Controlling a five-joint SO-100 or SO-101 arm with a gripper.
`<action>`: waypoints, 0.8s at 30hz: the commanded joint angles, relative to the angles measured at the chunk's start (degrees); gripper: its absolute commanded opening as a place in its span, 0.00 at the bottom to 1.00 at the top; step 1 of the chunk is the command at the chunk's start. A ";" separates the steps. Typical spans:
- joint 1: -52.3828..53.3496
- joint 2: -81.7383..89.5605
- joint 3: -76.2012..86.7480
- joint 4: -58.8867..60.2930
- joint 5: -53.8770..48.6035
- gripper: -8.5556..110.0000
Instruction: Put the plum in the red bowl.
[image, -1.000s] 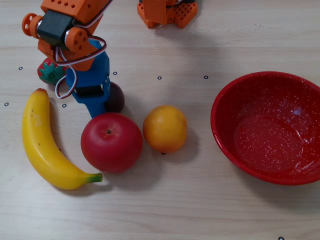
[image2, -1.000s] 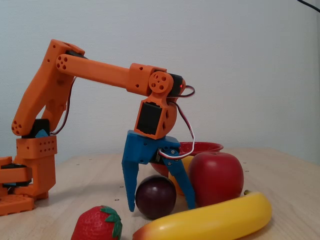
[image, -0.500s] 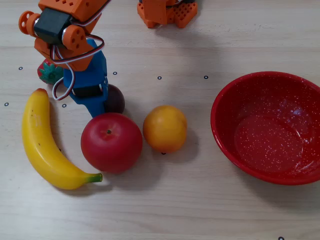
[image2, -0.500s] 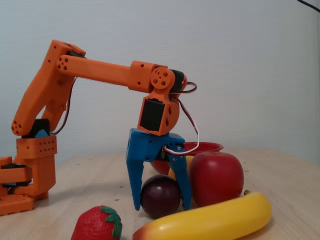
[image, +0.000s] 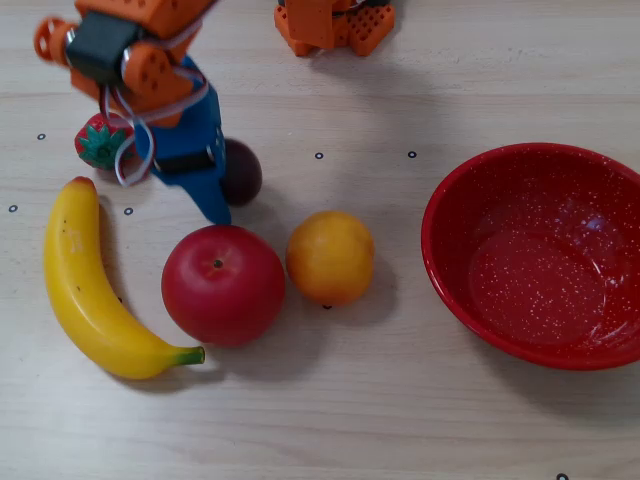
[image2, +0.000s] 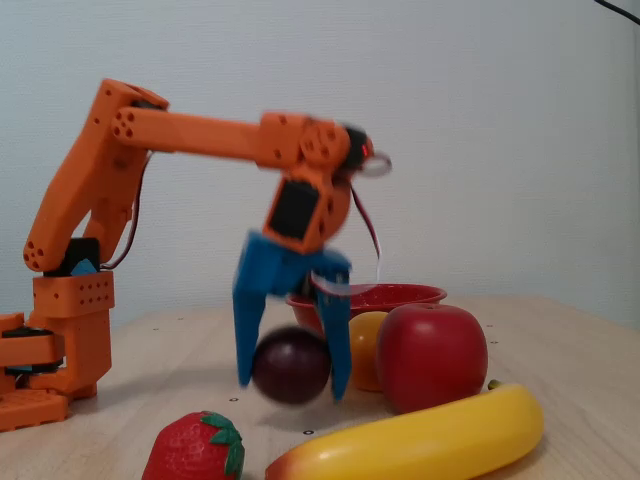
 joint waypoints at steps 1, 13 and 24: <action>-0.18 12.48 -7.47 7.56 1.41 0.07; 16.96 33.93 -13.01 9.14 -7.03 0.07; 48.34 30.32 -20.48 1.23 -27.42 0.07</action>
